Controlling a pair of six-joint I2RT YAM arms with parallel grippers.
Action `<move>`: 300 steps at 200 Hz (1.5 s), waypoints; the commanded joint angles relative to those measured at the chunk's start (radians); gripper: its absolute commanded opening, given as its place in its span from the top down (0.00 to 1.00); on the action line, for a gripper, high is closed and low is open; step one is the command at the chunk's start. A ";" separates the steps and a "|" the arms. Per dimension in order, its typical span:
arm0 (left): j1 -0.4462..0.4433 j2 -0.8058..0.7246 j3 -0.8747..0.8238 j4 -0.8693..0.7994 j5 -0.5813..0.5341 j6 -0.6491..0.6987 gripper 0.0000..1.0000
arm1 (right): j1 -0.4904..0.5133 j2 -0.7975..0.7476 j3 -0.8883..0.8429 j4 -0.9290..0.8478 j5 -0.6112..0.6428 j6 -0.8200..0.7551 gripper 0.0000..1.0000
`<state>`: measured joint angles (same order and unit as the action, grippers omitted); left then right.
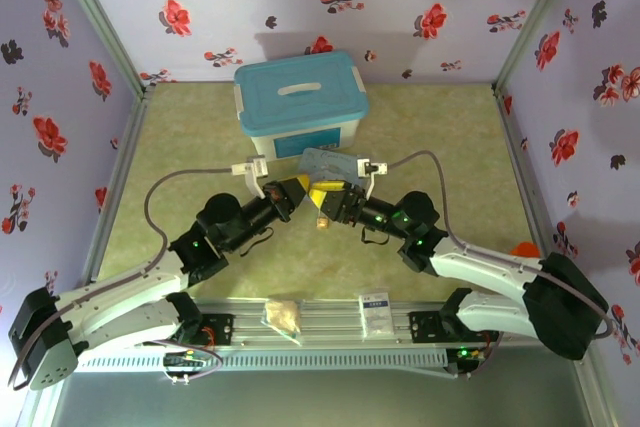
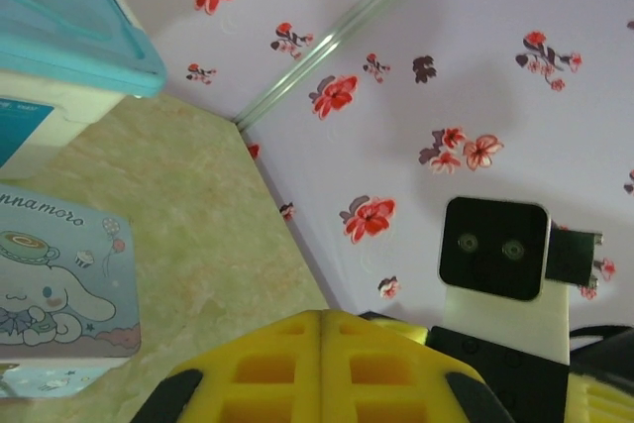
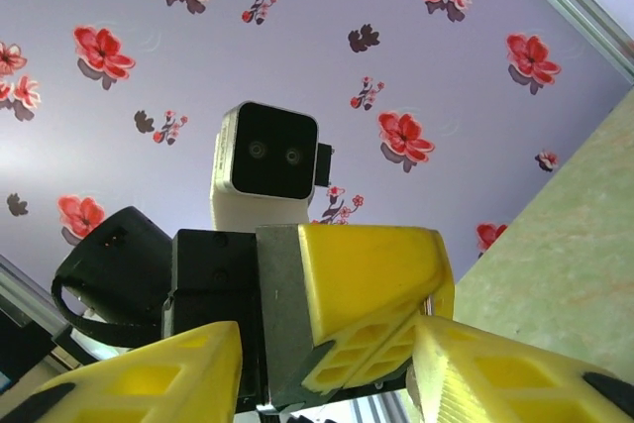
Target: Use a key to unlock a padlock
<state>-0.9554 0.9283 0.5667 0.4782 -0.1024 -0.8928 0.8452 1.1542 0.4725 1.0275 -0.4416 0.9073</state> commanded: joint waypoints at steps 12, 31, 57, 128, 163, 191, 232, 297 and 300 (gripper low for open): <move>0.007 -0.014 -0.032 0.153 -0.045 -0.052 1.00 | 0.005 -0.001 0.001 0.059 0.012 0.011 0.54; 0.006 -0.017 -0.038 0.171 -0.045 -0.060 1.00 | 0.008 0.016 0.007 0.049 0.019 0.008 0.49; 0.006 -0.033 -0.041 0.173 -0.046 -0.058 1.00 | 0.008 0.042 0.008 0.071 0.025 0.017 0.41; 0.006 -0.044 -0.058 0.205 -0.051 -0.071 1.00 | 0.015 0.125 0.028 0.205 0.002 0.071 0.45; 0.006 -0.043 -0.076 0.244 -0.057 -0.078 1.00 | 0.016 0.152 0.026 0.274 -0.015 0.102 0.54; 0.006 -0.041 -0.099 0.306 -0.062 -0.090 1.00 | 0.018 0.167 0.034 0.276 -0.020 0.103 0.58; 0.008 -0.042 -0.104 0.296 -0.074 -0.105 1.00 | 0.026 0.190 0.061 0.292 -0.042 0.112 0.64; 0.010 -0.047 -0.110 0.302 -0.082 -0.108 1.00 | 0.026 0.187 0.063 0.283 -0.036 0.102 0.92; 0.010 -0.048 -0.111 0.304 -0.083 -0.108 1.00 | 0.026 0.188 0.062 0.283 -0.035 0.102 0.93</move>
<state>-0.9527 0.8894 0.4587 0.7498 -0.1570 -0.9916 0.8642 1.3422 0.5117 1.2591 -0.4644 1.0164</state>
